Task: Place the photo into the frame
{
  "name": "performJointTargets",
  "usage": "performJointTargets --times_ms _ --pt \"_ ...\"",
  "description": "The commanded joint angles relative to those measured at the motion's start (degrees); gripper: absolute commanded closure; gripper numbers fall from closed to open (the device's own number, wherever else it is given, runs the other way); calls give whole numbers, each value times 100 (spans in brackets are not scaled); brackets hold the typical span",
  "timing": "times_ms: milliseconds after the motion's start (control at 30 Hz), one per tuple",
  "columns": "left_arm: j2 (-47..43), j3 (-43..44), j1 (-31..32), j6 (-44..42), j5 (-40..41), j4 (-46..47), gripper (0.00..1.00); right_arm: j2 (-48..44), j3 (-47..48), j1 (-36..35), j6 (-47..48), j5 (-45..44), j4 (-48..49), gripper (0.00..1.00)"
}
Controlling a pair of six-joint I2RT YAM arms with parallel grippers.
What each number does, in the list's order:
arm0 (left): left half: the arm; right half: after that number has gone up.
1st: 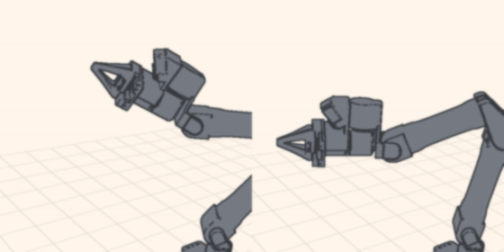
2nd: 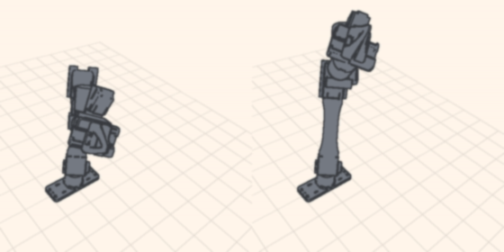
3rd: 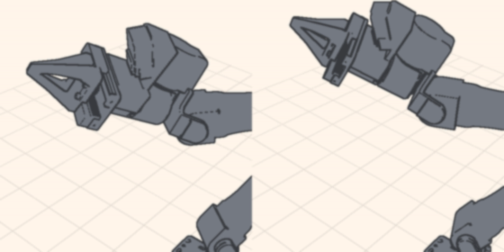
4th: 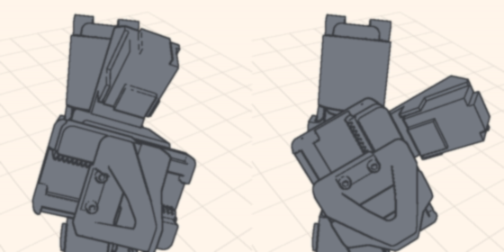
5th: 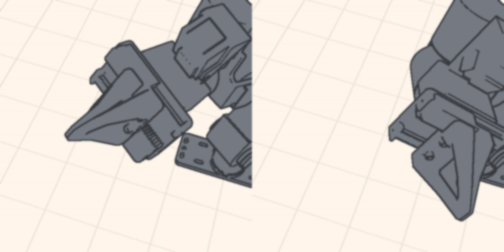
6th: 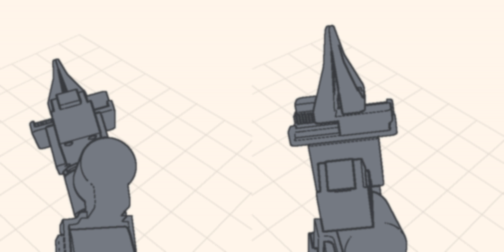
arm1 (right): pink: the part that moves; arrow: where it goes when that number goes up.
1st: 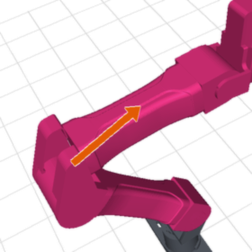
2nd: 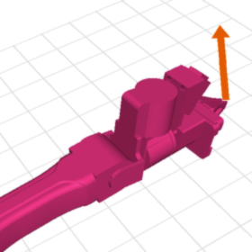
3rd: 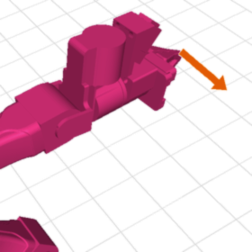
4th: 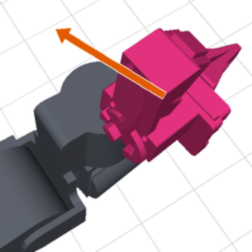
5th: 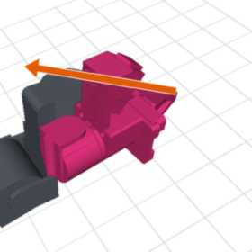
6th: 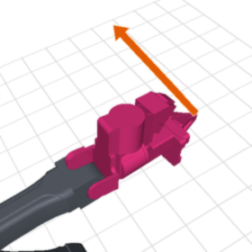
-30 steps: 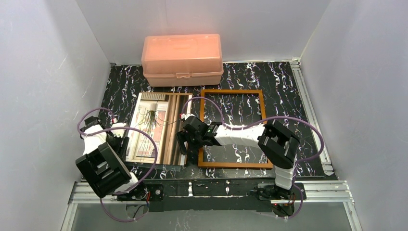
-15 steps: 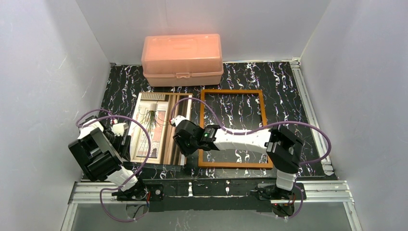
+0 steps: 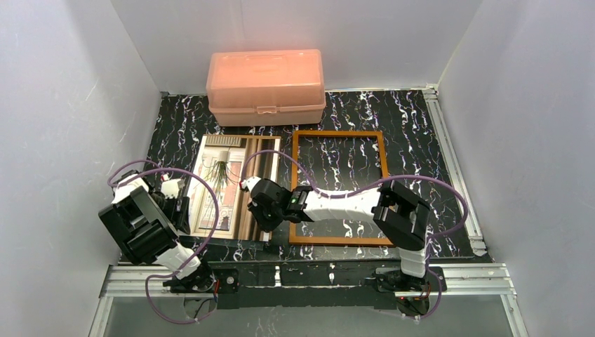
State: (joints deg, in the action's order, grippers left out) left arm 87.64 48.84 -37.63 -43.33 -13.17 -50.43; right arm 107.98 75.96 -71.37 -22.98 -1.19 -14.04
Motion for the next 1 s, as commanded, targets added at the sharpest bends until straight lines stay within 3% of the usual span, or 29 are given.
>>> performJointTargets --times_ms 0,267,667,967 --pt "68 56 -31 48 -521 -165 30 82 -177 -23 -22 304 472 81" --pt "119 261 -31 263 -1119 -502 32 301 -349 -21 61 411 472 85" --pt "-76 462 -34 416 -1360 -766 35 524 -652 -7 142 282 397 93" --pt "-302 603 -33 368 -1844 -1236 39 575 -626 56 130 405 373 93"
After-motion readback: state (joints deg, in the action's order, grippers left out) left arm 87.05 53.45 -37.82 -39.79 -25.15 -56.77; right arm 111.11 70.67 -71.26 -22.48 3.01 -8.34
